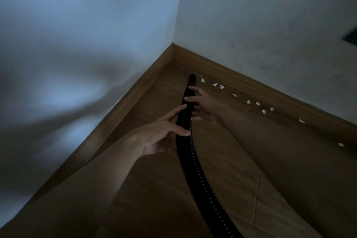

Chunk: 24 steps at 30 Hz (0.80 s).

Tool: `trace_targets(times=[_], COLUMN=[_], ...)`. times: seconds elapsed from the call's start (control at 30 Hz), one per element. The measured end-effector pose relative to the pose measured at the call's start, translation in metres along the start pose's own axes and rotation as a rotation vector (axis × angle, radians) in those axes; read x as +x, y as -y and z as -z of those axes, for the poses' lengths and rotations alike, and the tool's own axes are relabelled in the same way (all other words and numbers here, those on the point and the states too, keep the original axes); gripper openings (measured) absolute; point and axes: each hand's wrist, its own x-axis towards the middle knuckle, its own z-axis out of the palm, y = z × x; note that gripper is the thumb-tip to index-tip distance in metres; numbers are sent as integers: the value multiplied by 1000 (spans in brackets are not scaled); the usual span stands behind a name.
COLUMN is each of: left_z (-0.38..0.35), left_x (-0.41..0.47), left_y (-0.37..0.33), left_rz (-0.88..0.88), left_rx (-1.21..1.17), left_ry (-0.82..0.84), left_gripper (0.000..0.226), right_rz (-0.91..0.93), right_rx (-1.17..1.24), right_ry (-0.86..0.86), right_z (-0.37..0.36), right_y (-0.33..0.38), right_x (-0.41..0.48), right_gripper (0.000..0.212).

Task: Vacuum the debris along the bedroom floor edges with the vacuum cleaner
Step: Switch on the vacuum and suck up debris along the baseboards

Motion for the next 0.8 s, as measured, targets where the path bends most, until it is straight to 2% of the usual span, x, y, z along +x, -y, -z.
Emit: trace_targets(times=[0.8], left_z=[-18], left_x=[17], left_y=[7], left_rz=[22], left_rx=[42], left_ry=[37], left_gripper=[82], right_rz=[-8], right_rx=[-18], right_ry=[-151], right_z=[20], right_y=[-9], right_x=[-11], right_gripper=[61])
